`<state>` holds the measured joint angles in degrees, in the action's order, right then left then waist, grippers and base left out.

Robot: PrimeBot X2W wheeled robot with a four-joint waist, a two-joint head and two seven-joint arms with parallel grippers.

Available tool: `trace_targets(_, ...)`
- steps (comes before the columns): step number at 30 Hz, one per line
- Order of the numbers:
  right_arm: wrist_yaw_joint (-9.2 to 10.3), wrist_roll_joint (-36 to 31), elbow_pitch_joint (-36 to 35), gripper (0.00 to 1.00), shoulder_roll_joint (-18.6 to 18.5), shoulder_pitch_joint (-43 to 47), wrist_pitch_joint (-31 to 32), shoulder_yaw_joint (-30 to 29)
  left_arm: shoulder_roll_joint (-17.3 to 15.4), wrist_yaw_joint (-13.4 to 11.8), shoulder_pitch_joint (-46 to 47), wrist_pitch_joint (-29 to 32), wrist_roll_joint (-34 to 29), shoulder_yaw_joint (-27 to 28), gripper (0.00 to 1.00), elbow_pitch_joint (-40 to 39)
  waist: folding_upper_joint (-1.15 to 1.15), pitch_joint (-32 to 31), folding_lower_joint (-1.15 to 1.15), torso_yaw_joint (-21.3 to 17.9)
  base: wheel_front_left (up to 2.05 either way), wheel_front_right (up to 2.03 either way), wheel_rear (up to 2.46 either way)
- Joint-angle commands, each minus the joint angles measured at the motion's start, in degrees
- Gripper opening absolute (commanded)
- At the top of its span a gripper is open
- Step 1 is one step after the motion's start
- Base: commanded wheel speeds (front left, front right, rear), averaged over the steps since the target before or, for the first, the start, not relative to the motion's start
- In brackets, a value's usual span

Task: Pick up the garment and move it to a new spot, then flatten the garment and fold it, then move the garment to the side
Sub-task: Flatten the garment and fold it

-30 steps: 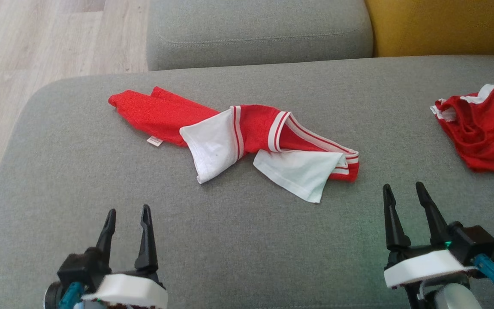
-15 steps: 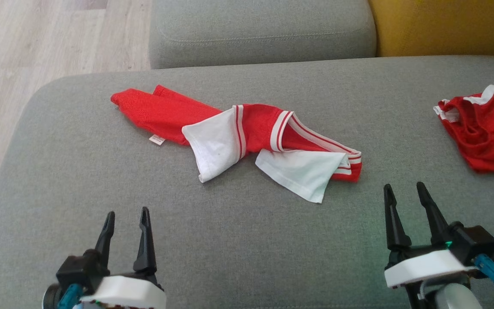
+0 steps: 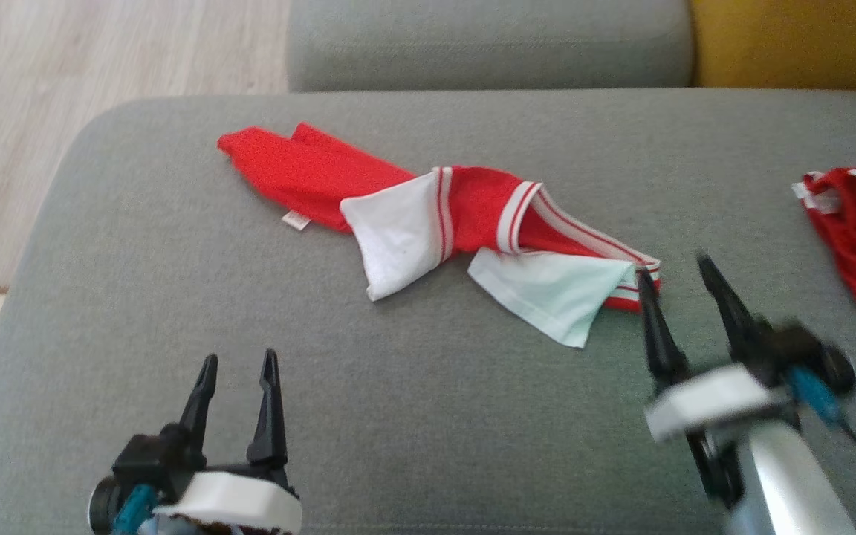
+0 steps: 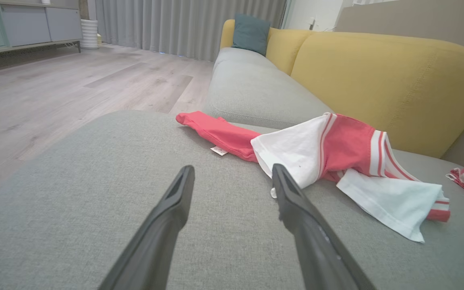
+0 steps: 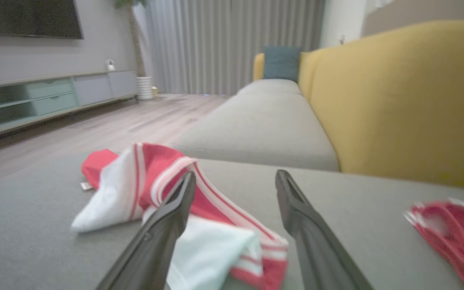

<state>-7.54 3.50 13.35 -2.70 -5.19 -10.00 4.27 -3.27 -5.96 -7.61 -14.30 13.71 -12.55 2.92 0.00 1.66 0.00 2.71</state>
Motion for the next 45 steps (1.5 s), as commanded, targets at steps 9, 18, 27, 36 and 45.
trace_targets(9,0.05,-3.0,7.0,1.00,-8.8,-22.6,9.5,13.8,0.4,-0.9,6.4,-0.7,2.3,-2.7,1.00,-3.7,0.00,7.3,0.00,8.8,0.00,0.00,0.00)
trace_targets(18,0.05,4.1,16.9,1.00,-18.1,-35.0,14.8,28.3,0.4,-2.5,8.4,-0.7,4.5,-5.3,1.00,-4.8,0.00,11.1,0.00,15.1,0.00,0.00,0.00)
trace_targets(27,0.05,9.6,24.1,0.98,-21.3,-42.1,16.7,37.1,0.4,-2.9,9.1,-0.7,5.0,-5.4,1.00,-4.9,0.00,12.4,0.00,17.1,0.00,0.00,0.00)
trace_targets(36,0.05,15.9,20.7,0.00,-21.4,-44.0,12.1,45.8,0.4,-3.4,9.1,-0.7,4.3,-4.1,1.00,-5.1,0.00,11.7,0.00,14.3,0.00,0.00,0.00)
trace_targets(45,0.05,19.2,3.1,0.00,-23.1,-36.2,9.4,52.2,0.4,-2.7,8.0,-0.7,2.0,-2.2,1.00,-5.2,0.00,9.1,0.00,8.5,0.00,0.00,0.00)
